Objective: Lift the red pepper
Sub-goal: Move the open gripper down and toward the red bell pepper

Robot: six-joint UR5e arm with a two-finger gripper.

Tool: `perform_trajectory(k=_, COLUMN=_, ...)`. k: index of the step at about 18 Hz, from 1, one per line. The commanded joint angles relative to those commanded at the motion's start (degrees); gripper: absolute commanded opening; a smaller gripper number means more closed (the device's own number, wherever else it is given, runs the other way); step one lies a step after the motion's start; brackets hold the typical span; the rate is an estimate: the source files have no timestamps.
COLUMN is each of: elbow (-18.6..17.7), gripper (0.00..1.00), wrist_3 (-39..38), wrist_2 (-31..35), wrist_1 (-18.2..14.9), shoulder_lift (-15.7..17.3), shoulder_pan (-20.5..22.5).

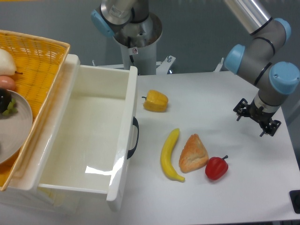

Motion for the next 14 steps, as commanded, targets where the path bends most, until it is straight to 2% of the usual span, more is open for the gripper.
perform_trajectory(k=5, elbow=-0.3, gripper=1.00, wrist_3=-0.3, wrist_2=-0.4, wrist_1=0.0, shoulder_lift=0.0, shoulder_pan=-0.1)
perform_trajectory(k=8, elbow=-1.7, gripper=1.00, wrist_3=-0.7, wrist_2=-3.6, wrist_1=0.3, shoulder_lift=0.2, shoulder_pan=0.4)
perform_trajectory(k=14, elbow=-3.3, gripper=1.00, wrist_3=-11.1, wrist_2=-6.3, wrist_1=1.1, shoulder_lift=0.4, shoulder_pan=1.1)
